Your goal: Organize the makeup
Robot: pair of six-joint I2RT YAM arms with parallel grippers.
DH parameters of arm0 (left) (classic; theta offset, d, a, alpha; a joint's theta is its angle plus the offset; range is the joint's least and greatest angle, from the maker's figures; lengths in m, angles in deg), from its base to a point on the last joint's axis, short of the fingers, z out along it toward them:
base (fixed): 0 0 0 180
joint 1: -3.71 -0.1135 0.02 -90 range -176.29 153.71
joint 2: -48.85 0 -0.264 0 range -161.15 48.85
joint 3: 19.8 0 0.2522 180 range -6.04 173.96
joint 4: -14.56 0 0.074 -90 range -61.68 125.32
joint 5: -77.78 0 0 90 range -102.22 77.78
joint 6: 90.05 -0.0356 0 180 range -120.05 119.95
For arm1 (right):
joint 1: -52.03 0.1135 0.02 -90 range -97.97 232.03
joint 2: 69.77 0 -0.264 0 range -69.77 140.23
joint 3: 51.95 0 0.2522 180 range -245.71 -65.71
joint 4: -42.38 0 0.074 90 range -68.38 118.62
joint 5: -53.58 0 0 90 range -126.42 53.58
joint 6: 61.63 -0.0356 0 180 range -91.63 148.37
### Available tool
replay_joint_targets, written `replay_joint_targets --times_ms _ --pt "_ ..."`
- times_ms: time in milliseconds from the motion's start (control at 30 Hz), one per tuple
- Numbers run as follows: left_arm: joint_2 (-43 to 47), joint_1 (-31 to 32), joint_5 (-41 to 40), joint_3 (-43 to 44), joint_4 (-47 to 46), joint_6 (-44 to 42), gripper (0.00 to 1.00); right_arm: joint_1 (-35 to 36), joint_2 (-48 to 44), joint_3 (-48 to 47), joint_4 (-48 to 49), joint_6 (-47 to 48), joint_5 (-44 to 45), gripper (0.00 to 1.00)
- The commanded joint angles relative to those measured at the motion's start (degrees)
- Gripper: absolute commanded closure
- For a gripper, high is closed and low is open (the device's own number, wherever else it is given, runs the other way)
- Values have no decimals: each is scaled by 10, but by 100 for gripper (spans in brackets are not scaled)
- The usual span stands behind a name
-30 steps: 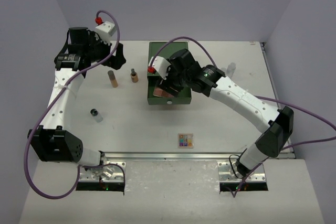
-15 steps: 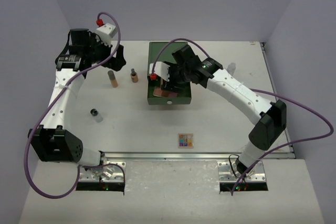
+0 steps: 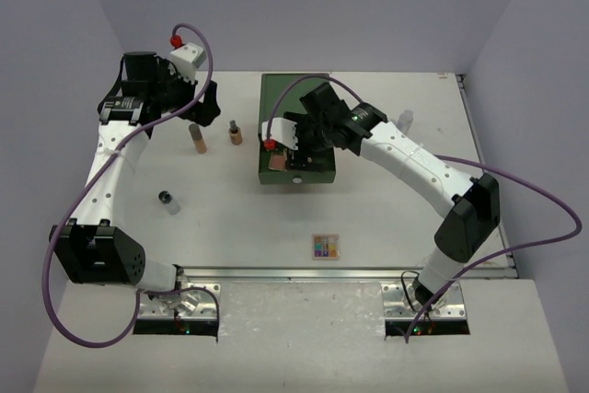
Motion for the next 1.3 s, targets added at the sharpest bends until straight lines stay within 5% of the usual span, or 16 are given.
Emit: replay_joint_targets --times_ms 0,400,600,833,1000,1267 --pt "17 0 -1 0 -21 -5 0 -1 -11 2 37 15 22 17" --pt "13 0 1 1 -24 -3 0 -20 -62 -78 137 -75 26 14" --pt "8 0 12 3 -31 17 0 -19 -148 -43 256 -357 138 12" --pt "3 0 19 9 -39 35 0 39 -263 89 36 -744 438 27" --pt "-1 0 21 12 -42 40 0 123 -310 246 -46 -940 455 1" --pt "6 0 14 11 -38 37 0 235 -244 387 -51 -1042 406 1"
